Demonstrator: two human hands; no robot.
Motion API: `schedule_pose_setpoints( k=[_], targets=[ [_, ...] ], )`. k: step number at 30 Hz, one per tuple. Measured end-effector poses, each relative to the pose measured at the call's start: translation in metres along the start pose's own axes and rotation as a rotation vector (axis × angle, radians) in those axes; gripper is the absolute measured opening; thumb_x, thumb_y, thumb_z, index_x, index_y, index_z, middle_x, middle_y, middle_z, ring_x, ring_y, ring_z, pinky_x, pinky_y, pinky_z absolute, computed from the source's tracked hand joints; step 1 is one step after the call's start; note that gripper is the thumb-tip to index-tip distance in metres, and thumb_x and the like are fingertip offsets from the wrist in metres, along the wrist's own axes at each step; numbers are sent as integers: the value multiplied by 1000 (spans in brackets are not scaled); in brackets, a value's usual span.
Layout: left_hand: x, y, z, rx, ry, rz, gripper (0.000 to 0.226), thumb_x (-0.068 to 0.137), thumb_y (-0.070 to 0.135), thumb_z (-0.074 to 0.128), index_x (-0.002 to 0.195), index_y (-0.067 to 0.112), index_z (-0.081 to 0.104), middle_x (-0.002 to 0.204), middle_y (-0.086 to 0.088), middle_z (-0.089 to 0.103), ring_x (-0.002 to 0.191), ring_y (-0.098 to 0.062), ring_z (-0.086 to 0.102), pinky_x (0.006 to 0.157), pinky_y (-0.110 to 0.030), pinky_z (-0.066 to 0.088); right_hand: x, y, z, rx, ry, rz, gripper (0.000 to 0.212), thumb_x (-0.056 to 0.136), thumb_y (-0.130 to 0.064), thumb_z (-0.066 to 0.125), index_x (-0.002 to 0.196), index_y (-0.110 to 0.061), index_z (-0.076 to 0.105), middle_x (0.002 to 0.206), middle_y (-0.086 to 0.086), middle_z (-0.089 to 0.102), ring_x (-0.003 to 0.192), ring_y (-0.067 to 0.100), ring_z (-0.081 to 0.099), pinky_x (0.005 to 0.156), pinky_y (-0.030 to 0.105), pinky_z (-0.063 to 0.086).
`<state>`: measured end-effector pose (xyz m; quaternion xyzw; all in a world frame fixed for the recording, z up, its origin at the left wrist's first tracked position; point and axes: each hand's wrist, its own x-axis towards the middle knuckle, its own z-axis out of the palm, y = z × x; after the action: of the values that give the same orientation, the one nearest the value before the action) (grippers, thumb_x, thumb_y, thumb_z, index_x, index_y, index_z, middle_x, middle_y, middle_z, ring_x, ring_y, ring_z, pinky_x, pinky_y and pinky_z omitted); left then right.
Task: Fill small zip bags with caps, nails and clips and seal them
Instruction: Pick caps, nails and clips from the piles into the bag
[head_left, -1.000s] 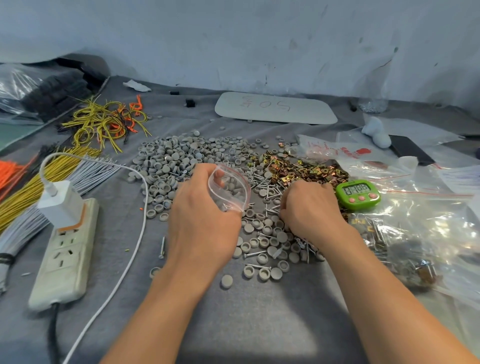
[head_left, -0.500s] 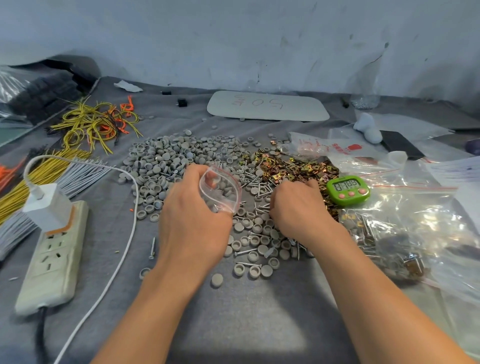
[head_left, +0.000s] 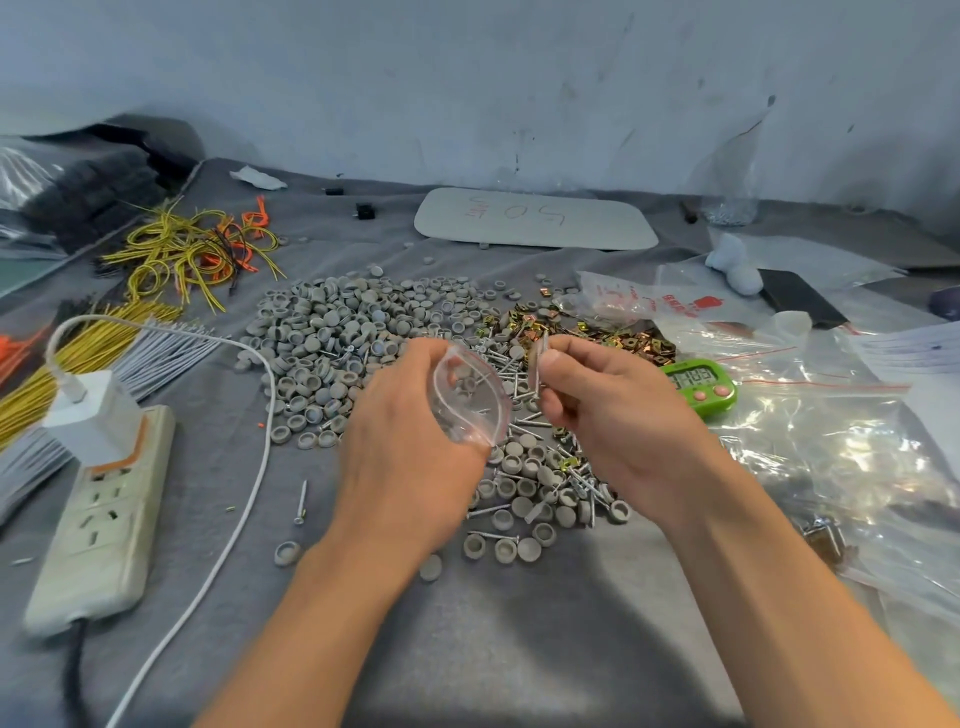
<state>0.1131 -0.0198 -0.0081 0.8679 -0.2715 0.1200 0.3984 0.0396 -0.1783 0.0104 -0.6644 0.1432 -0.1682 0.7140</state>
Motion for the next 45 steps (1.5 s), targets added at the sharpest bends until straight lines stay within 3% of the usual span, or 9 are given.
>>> schedule_pose_setpoints(
  k=[5, 12, 17, 20, 21, 23, 31, 39, 45],
  targets=[
    [-5, 4, 5, -68, -30, 31, 51, 73, 35, 84, 102, 50, 44, 90, 20, 57, 84, 1, 53, 63, -18, 35, -10, -5, 23, -17, -26, -66, 26, 95, -9, 69, 76, -25, 77, 77, -8, 71, 73, 3, 63, 73, 14, 50],
    [-3, 2, 2, -153, -29, 2, 43, 73, 38, 77, 103, 49, 47, 87, 17, 63, 76, 3, 56, 56, -15, 33, -6, -9, 38, -345, 100, -79, 15, 84, -18, 83, 83, -33, 85, 134, -17, 60, 130, 1, 52, 110, 42, 45],
    [5, -1, -6, -324, 33, -15, 38, 68, 35, 81, 98, 41, 59, 96, 26, 67, 83, 5, 64, 64, -13, 46, 0, -16, 22, -86, 196, -163, 22, 90, -11, 73, 83, -29, 85, 100, -14, 79, 96, -7, 68, 83, 24, 50],
    [12, -5, -10, -595, 76, -88, 34, 70, 21, 82, 98, 34, 66, 95, 21, 70, 83, 4, 66, 67, -10, 48, 13, -4, 0, -493, 352, -94, 22, 94, -15, 72, 82, -30, 83, 79, -16, 77, 67, 2, 69, 91, 24, 48],
    [14, -6, -11, -727, 104, -124, 34, 71, 16, 81, 99, 29, 68, 93, 17, 70, 83, 3, 67, 70, -13, 49, 17, 2, -6, -691, 329, -41, 23, 95, -15, 71, 83, -31, 82, 76, -15, 75, 53, 1, 64, 55, 6, 35],
    [15, -7, -16, -839, 215, -123, 32, 71, 12, 79, 98, 24, 68, 93, 13, 70, 87, -2, 67, 76, -18, 51, 25, 12, -12, -959, 250, 53, 22, 95, -14, 72, 85, -32, 81, 78, -14, 72, 48, -3, 59, 43, 6, 35],
    [14, 0, -22, -513, 364, 102, 33, 73, 19, 79, 96, 35, 61, 93, 17, 67, 94, -6, 67, 84, -16, 48, 41, 24, 1, -1311, 149, 29, 6, 88, -28, 78, 82, -28, 79, 84, -9, 74, 88, 18, 68, 105, 46, 50],
    [12, 2, -9, -866, 152, -151, 29, 68, 19, 80, 95, 25, 72, 95, 6, 75, 90, -11, 71, 79, -25, 54, 41, 30, 6, -1515, 21, 15, 9, 87, -15, 66, 85, -23, 70, 76, -4, 67, 83, 23, 62, 102, 44, 32],
    [13, -4, -11, -597, 128, -74, 31, 65, 27, 80, 94, 28, 71, 90, 13, 72, 86, -4, 69, 77, -18, 51, 31, 26, 14, -1674, -122, -6, 5, 85, -14, 54, 84, -18, 57, 83, 0, 54, 85, 27, 47, 86, 42, 23]
  ],
)
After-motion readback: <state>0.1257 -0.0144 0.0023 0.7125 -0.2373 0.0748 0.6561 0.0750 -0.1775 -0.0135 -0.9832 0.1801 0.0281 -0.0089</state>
